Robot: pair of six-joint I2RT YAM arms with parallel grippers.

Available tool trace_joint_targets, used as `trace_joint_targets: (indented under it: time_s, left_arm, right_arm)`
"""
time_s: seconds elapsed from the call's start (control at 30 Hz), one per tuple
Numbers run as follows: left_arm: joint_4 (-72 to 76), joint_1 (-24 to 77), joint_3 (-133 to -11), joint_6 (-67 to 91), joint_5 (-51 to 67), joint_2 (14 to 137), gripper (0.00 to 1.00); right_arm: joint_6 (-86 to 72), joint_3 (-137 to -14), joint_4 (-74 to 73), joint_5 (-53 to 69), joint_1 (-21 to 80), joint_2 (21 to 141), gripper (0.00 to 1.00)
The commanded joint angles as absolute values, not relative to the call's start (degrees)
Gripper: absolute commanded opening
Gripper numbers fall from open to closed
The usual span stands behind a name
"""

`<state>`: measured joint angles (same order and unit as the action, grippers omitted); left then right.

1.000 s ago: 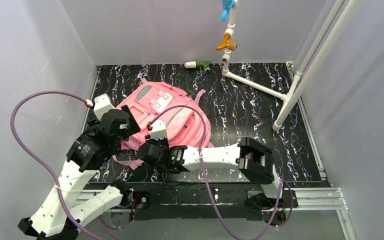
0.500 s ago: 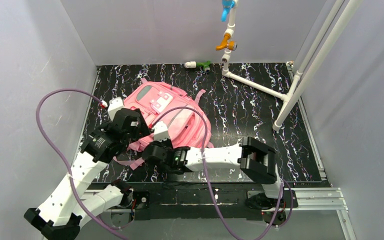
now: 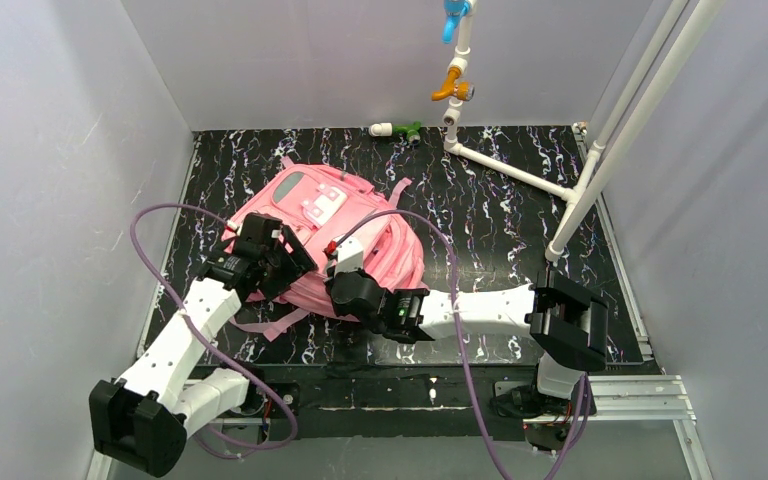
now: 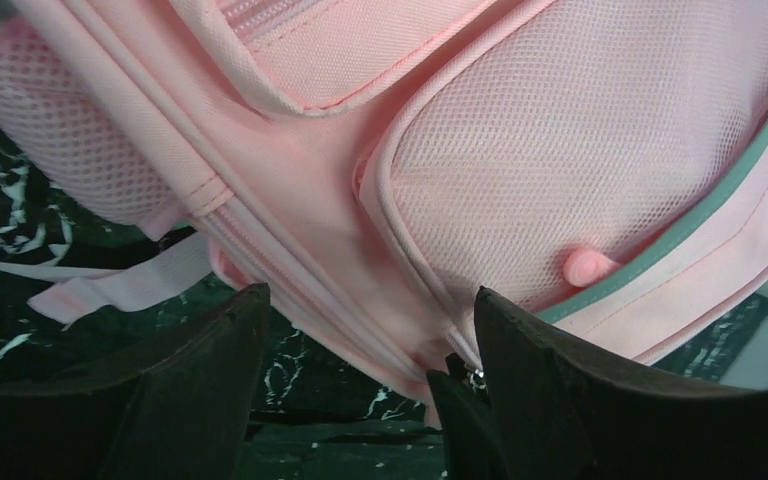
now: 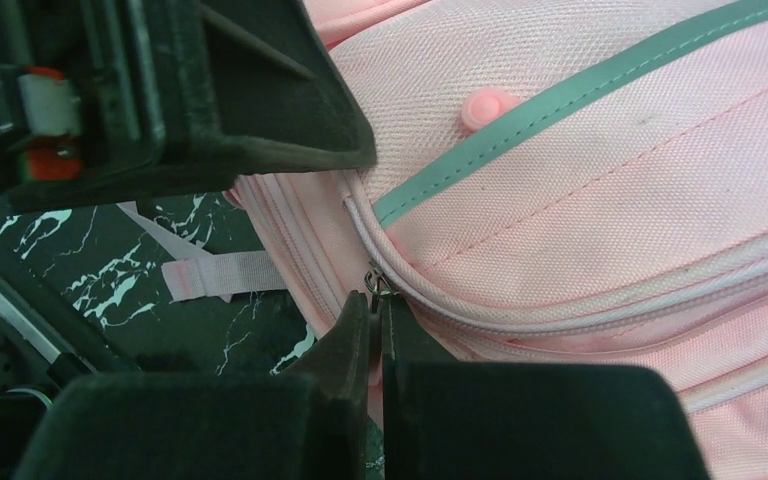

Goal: Pack the student bag
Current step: Zip the student bag at the center of the board.

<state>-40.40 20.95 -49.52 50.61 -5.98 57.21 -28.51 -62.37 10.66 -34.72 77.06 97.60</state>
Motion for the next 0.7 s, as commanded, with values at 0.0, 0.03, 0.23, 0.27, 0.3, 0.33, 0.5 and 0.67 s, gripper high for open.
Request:
trace_joint_targets:
  time_s: [0.0,0.03,0.23,0.27,0.3,0.33,0.5,0.67]
  left_arm:
    - [-31.4,17.2,-45.3,55.6,5.0,58.6,0.70]
    - [-28.7,16.8,-44.0,56.0,6.7,59.3,0.65]
    - [-21.6,15.5,-40.2,56.5,9.8,64.3,0.18]
    - [-22.3,15.0,-40.4,55.8,8.7,64.8,0.09]
    - [-23.4,14.5,-40.8,54.7,7.3,65.2,0.01]
    - [-24.7,13.9,-41.2,53.7,5.2,65.5,0.00]
    - [-28.8,10.5,-42.1,49.3,-3.2,64.2,0.00]
    - [-30.9,7.0,-41.4,45.8,-7.7,61.1,0.00]
  right_arm:
    - [-25.6,-61.9,16.2,-32.4,76.9,94.5,0.01]
    - [-25.0,-61.6,16.2,-31.8,76.9,94.2,0.01]
    - [-19.8,-60.7,15.6,-27.4,76.8,93.5,0.01]
    - [-18.5,-60.6,15.0,-27.1,76.8,93.5,0.01]
    - [-16.6,-60.7,13.0,-26.9,76.7,93.3,0.01]
    - [-15.1,-60.6,11.2,-27.3,76.6,93.0,0.01]
    - [-6.6,-56.7,5.6,-26.0,73.4,87.6,0.01]
    - [-1.1,-54.1,-2.4,-15.8,62.5,82.0,0.01]
